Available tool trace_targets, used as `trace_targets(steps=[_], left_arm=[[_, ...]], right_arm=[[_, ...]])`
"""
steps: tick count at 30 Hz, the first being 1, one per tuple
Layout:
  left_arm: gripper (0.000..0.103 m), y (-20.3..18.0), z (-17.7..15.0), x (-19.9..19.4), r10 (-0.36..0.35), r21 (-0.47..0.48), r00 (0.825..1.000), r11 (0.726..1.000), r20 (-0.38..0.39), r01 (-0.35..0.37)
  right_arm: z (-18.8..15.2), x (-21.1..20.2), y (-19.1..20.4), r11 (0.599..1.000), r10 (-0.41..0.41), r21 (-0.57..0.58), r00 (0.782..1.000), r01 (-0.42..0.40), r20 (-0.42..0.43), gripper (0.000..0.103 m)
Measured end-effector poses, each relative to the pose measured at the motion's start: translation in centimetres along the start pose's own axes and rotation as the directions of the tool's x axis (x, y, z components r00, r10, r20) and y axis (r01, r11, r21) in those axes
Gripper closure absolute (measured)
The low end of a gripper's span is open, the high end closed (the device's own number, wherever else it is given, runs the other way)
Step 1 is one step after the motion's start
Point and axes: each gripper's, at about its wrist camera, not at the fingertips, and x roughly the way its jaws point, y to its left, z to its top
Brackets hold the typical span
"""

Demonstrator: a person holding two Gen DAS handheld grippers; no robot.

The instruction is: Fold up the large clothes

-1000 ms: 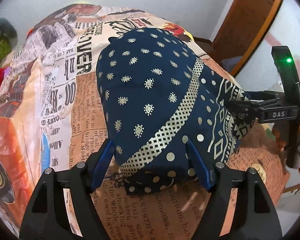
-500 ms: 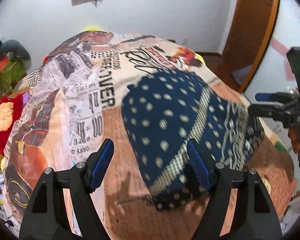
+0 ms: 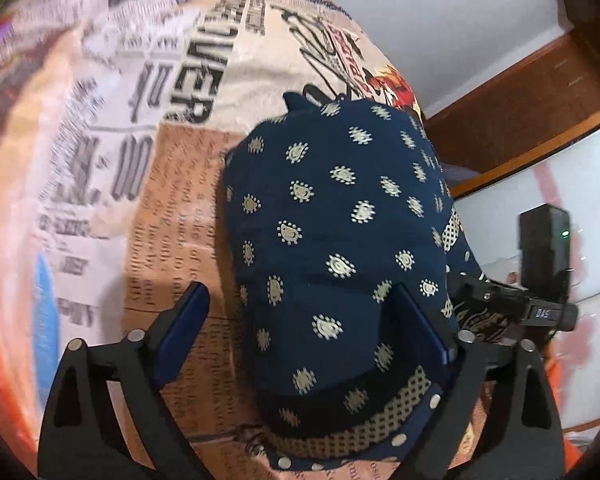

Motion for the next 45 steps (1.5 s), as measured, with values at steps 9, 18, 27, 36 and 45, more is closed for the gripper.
trace_targets(steps=[9, 18, 27, 36, 45], left_arm=[[0.003, 2.2, 1.2, 3.6, -0.25, -0.14, 0.964, 0.961, -0.089, 0.236], [0.014, 1.6, 2.0, 3.9, -0.27, -0.157, 0.961, 0.953, -0.063, 0.258], [0.035, -0.6, 1.6, -0.1, -0.196, -0.046, 0.981, 0.98, -0.007, 0.195], [0.036, 0.0, 0.6, -7.2, -0.195, 0.002, 0.978, 0.981, 0.077, 0.195], [0.036, 1.7, 0.9, -16.5, -0.175, 0.027, 0.964, 0.984, 0.201, 0.173]], right_arm=[[1.1, 2.5, -0.3, 0.988, 0.153, 0.007, 0.987, -0.153, -0.056, 0.0], [1.6, 3.4, 0.4, 0.975, 0.223, 0.017, 0.974, -0.223, -0.038, 0.013], [1.6, 1.8, 1.6, 0.972, 0.233, 0.032, 0.972, -0.233, -0.014, 0.06], [1.5, -1.2, 6.7, 0.975, 0.217, -0.047, 0.976, -0.215, 0.03, 0.064], [1.6, -4.7, 15.3, 0.957, 0.245, -0.184, 0.965, -0.224, 0.099, 0.064]])
